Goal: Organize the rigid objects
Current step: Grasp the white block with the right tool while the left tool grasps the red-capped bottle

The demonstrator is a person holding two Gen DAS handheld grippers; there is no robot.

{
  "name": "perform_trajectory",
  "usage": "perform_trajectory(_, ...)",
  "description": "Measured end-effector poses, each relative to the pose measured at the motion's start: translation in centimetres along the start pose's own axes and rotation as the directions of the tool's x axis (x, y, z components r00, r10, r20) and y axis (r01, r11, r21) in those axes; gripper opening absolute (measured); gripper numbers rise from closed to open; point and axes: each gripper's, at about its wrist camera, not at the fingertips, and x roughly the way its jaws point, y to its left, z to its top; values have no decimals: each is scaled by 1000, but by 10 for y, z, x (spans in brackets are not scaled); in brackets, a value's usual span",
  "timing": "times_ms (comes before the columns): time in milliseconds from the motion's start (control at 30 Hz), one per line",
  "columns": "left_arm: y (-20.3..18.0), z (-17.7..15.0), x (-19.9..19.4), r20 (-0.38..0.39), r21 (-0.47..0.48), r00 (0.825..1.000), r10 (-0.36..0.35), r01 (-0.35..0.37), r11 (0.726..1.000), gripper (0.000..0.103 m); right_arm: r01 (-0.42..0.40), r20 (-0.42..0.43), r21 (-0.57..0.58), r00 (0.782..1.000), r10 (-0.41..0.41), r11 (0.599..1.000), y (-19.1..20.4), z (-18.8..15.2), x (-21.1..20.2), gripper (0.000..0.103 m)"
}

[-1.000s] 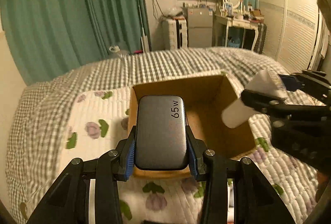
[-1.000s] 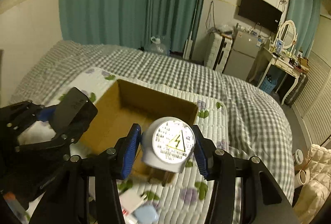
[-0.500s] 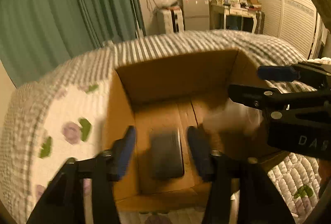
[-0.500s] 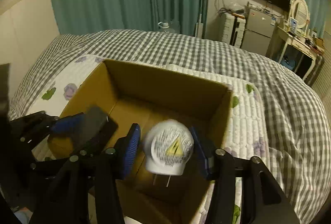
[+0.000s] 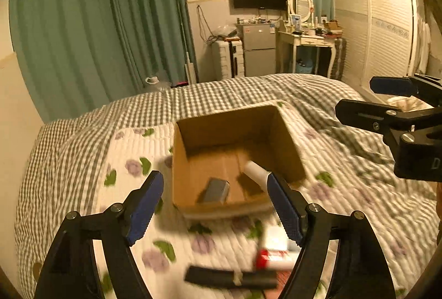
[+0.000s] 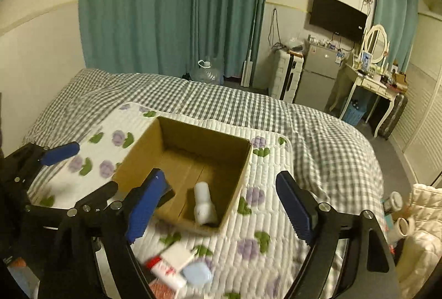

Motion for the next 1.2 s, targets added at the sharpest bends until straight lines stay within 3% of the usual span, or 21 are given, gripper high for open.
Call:
perform_trajectory(233, -15, -43, -26, -62, -6, 998, -19, 19, 1000, 80, -5, -70, -21, 998, 4, 1000, 15, -52, -42, 85)
perform_trajectory(433, -29, -89, -3, -136, -3, 991, 2, -2, 1000, 80, -24, -191, -48, 981, 15, 999, 19, -113, -12, 85)
perform_trajectory(667, -28, -133, 36, -233, -50, 972, 13, -25, 998, 80, -81, -364, -102, 931, 39, 991, 26, -173, 47, 84)
perform_trajectory(967, -24, -148, 56, -278, -81, 960, -23, 1, 997, 80, -130, -536, -224, 844, -10, 966, 50, -208, 95, 83)
perform_trajectory(1033, -24, -149, 57, -284, -83, 958, -30, 7, 997, 80, -132, -543, -233, 840, -16, 964, 51, -210, 97, 73)
perform_trajectory(1100, -26, -150, 57, -289, -77, 957, -31, 9, 997, 80, -143, -544, -231, 839, -7, 962, 51, -212, 96, 55)
perform_trajectory(1200, -32, -147, 54, -293, -60, 955, -46, 30, 998, 80, -140, -507, -246, 862, -4, 959, 52, -209, 86, 55)
